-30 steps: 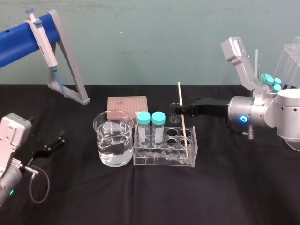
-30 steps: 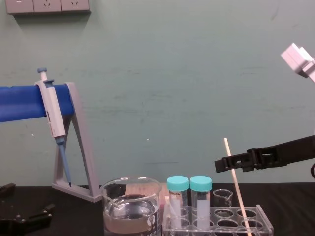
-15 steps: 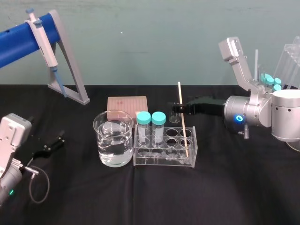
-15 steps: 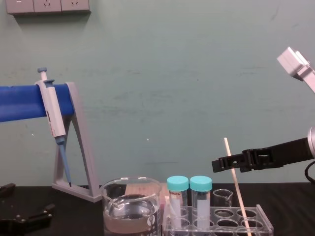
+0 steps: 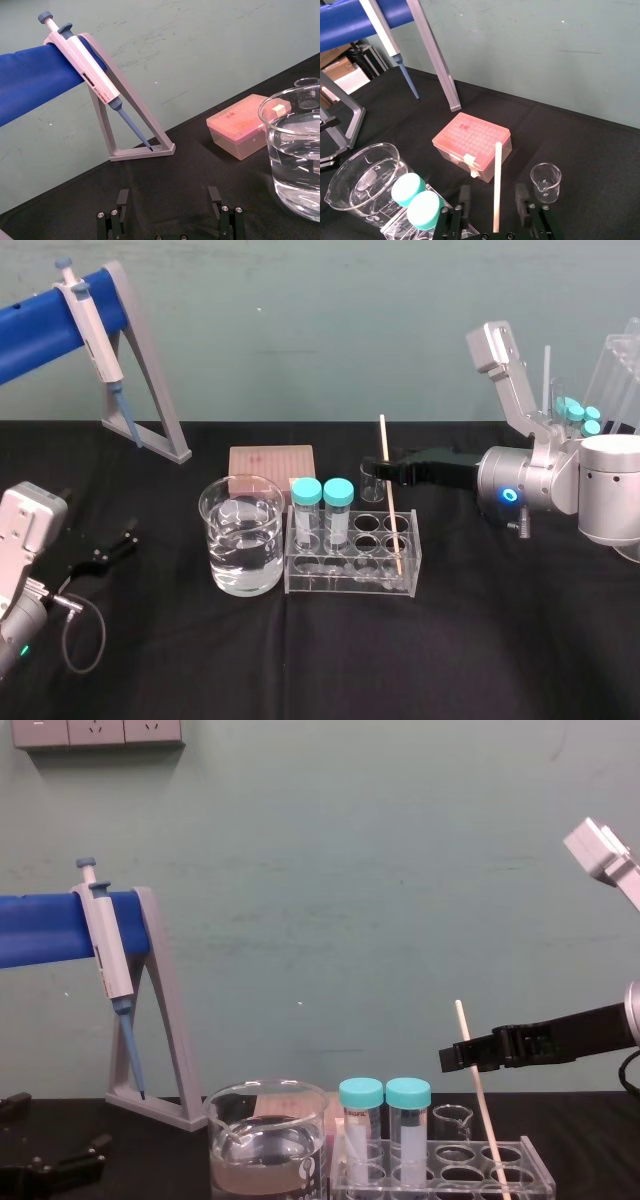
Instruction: Hold the thermometer with one hand and immerse one end into the beaker, then reinsert it into the test tube rack.
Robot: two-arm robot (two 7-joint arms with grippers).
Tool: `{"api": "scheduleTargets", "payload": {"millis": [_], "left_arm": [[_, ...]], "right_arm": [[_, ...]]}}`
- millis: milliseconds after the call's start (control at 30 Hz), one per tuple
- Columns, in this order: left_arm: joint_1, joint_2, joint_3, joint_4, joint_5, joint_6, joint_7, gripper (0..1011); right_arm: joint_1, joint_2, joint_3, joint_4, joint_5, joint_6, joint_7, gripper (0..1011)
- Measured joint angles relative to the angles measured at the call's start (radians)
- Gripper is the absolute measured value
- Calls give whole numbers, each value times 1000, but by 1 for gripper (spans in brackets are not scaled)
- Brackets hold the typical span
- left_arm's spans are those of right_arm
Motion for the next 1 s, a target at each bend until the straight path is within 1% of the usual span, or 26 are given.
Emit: {"api": "scheduleTargets", "payload": {"millis": [67, 133, 167, 200, 233, 300, 333, 400, 467, 500, 533, 567, 600, 667, 1000], "left_arm": [[0, 0, 0, 0, 0, 0, 0, 1004], [0, 0, 0, 0, 0, 0, 0, 1004], [0, 0, 0, 0, 0, 0, 0, 1004], [0, 0, 0, 0, 0, 0, 0, 1004], [0, 0, 0, 0, 0, 0, 0, 1004], [0, 0, 0, 0, 0, 0, 0, 1004], [0, 0, 0, 0, 0, 0, 0, 1004], [0, 0, 0, 0, 0, 0, 0, 1004], [0, 0, 0, 0, 0, 0, 0, 1004], [0, 0, 0, 0, 0, 0, 0, 1004], [0, 0, 0, 0, 0, 0, 0, 1004], [0, 0, 0, 0, 0, 0, 0, 1004], [0, 0, 0, 0, 0, 0, 0, 1004], [0, 0, 0, 0, 0, 0, 0, 1004], [0, 0, 0, 0, 0, 0, 0, 1004]], "right_arm": [[-2, 0, 2, 0, -1, -2, 0, 573], [-4, 1, 4, -2, -1, -3, 1, 489], [-5, 1, 5, -3, -1, -3, 1, 479], [-7, 2, 6, -4, -1, -4, 1, 448], [-7, 2, 6, -4, -1, -4, 1, 392], [-9, 2, 8, -5, -2, -5, 1, 347], [-9, 3, 9, -5, -2, -5, 2, 285], [-11, 3, 12, -6, -2, -6, 2, 247], [-12, 3, 14, -8, -2, -7, 2, 170], [-14, 3, 15, -9, -1, -8, 2, 151], [-15, 3, 16, -11, -1, -9, 2, 95], [-16, 4, 17, -12, -1, -10, 2, 95], [-17, 4, 18, -12, -1, -10, 2, 48], [-18, 4, 18, -12, -1, -12, 3, 31], [-24, 9, 26, -21, 0, -18, 3, 31]]}}
